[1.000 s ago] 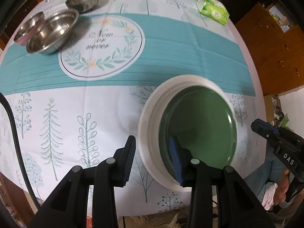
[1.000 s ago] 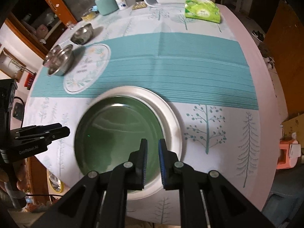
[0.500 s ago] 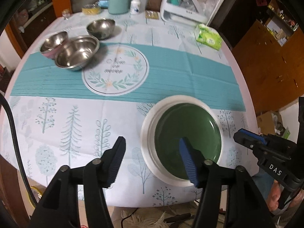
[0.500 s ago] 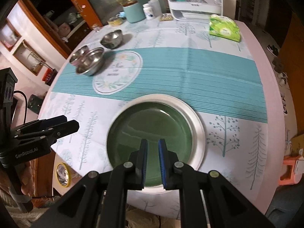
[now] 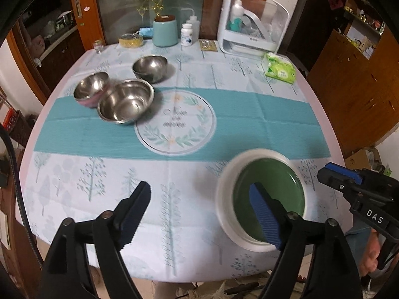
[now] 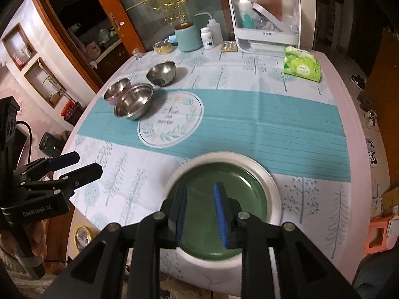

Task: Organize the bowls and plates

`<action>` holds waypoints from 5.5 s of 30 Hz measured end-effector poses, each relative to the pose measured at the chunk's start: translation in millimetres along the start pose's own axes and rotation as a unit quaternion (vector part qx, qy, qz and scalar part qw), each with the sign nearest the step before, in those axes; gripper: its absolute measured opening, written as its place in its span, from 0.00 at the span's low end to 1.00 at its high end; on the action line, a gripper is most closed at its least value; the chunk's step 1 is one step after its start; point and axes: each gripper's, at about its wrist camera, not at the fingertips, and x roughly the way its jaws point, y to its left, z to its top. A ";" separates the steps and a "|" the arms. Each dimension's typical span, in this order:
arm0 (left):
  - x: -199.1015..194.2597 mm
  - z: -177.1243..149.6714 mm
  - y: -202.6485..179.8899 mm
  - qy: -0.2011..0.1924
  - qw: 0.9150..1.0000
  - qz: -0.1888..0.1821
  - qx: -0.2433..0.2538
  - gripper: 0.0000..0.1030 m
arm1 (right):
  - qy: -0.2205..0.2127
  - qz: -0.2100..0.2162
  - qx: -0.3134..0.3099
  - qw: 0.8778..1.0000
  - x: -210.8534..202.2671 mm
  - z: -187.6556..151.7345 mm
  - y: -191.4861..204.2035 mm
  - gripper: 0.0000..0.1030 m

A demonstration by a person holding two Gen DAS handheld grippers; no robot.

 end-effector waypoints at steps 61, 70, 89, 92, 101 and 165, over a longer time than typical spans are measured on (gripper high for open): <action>261.2 166.6 267.2 0.146 0.984 -0.073 -0.066 0.09 | 0.122 -0.036 0.066 0.990 310.0 204.4 146.5 0.09; 224.8 166.5 245.8 0.133 0.986 -0.099 -0.032 0.08 | 0.118 -0.015 0.076 0.990 279.1 190.8 139.9 0.09; 85.0 109.4 171.6 0.078 0.985 -0.140 0.067 0.09 | 0.063 0.002 0.079 0.995 135.8 113.0 133.5 0.10; 87.2 82.0 163.2 0.090 0.984 -0.134 0.075 0.09 | 0.072 0.001 0.088 0.994 131.5 84.5 129.0 0.10; 132.3 6.1 155.8 0.160 0.980 -0.090 0.073 0.09 | 0.122 -0.005 0.100 0.987 153.3 17.0 124.1 0.10; 86.3 -14.6 169.3 0.105 0.994 -0.023 0.027 0.33 | 0.093 -0.006 0.054 0.994 136.7 2.1 146.0 0.12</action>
